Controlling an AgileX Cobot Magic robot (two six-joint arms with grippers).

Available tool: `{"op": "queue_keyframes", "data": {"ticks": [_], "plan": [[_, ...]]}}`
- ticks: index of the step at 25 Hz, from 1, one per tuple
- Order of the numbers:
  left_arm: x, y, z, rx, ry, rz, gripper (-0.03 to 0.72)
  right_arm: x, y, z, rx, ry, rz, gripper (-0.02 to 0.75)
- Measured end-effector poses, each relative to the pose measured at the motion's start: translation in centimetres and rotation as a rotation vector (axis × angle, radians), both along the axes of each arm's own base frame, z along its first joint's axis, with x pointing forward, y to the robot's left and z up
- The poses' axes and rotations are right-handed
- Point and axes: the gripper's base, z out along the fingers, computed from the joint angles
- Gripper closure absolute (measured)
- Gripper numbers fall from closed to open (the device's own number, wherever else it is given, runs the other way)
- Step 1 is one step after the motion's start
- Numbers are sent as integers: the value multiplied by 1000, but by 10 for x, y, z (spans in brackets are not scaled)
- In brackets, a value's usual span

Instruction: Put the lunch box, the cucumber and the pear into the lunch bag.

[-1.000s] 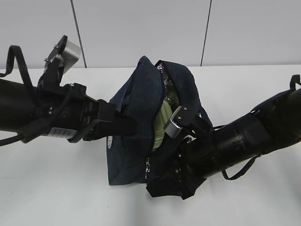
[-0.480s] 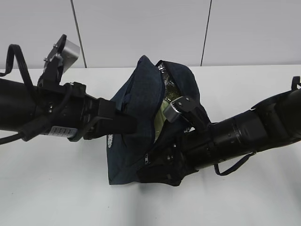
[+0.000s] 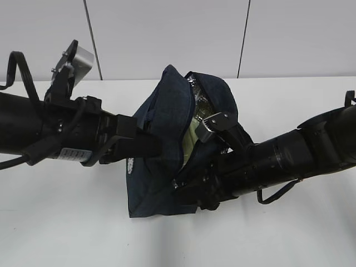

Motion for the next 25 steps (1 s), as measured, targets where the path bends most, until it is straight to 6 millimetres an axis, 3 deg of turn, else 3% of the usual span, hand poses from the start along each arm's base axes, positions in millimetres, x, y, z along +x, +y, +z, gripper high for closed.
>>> {"op": "queue_keyframes", "data": {"ticks": [4,7,14,17,22,25], "plan": [[0,0,0,-1,1,-1,703,0,-1,-1,-11,-2,-3,516],[0,0,0,-2,1,-2,703,-1,-1,-2,-24,-6,14,587],[0,0,0,0,0,-2,703,-5,0,-2,-25,-9,77,614],[0,0,0,0,0,-2,703,-7,0,-2,-31,-9,101,573],[0,0,0,0,0,-2,703,-8,0,-3,-41,-11,119,370],[0,0,0,0,0,-2,703,-7,1,-2,-25,-7,104,290]]}}
